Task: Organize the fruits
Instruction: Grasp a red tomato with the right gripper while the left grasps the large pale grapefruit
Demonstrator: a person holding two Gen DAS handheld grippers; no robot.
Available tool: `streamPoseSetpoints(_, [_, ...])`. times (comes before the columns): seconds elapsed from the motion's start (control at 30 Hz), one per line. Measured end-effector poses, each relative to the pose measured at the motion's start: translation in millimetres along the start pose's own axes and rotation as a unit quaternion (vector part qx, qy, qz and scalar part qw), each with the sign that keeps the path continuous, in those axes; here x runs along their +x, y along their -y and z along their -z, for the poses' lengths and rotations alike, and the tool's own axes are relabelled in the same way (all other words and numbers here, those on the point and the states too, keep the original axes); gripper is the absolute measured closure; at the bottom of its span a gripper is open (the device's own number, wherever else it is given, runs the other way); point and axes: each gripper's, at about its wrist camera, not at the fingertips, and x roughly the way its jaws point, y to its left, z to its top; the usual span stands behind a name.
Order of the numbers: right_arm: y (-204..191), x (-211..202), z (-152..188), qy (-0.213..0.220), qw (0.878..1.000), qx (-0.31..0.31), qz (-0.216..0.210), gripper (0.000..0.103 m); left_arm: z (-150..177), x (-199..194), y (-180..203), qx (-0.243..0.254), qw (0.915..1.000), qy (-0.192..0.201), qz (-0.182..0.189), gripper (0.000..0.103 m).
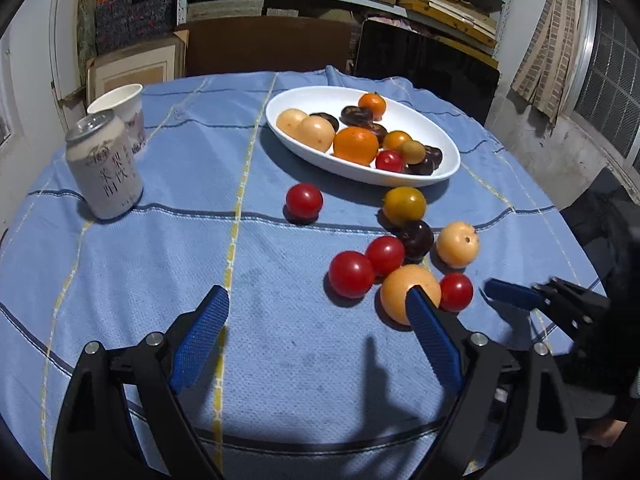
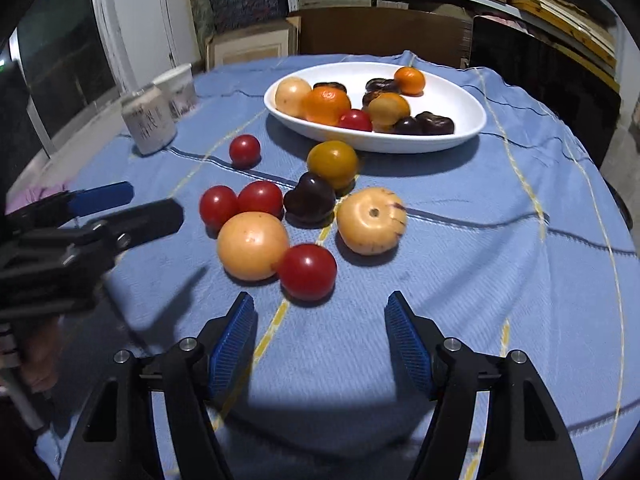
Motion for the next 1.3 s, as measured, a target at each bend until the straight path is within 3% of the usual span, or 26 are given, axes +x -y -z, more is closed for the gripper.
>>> streamPoseSetpoints(0.13, [-1, 6, -4, 0.007, 1.0, -0.017, 0.01, 0.052, 1, 2, 0, 0.0, 1.0, -0.002, -0.003, 0.015])
streamPoseSetpoints(0.2, [1, 6, -6, 0.013, 1.0, -0.018, 0.002, 0.072, 2, 5, 2, 0.0, 1.0, -0.008, -0.001, 0.015])
streamPoseSetpoints(0.37, [8, 2, -4, 0.014, 0.999, -0.007, -0.041, 0.073, 5, 10, 5, 0.005, 0.9999, -0.013, -0.001, 0.015])
streamPoseSetpoints(0.5, [18, -3, -4, 0.011, 0.999, 0.003, -0.036, 0.073, 9, 13, 14, 0.022, 0.9996, -0.014, 0.013, 0.015])
streamPoseSetpoints(0.63, [17, -13, -4, 0.023, 0.999, -0.005, -0.041, 0.073, 13, 19, 26, 0.046, 0.9988, -0.017, 0.003, 0.015])
streamPoseSetpoints(0.87, [35, -26, 5, 0.033, 0.999, 0.005, -0.036, 0.072, 10, 23, 39, 0.035, 0.9985, -0.041, 0.007, 0.016])
streamPoseSetpoints(1.03, [60, -36, 17, 0.04, 0.998, 0.032, -0.03, 0.072, 9, 33, 52, 0.033, 0.9974, -0.062, 0.017, 0.023])
streamPoseSetpoints(1.3, [63, -38, 20, 0.045, 0.998, 0.037, -0.034, 0.072, 1, 48, 67, 0.047, 0.9969, -0.063, 0.001, 0.024])
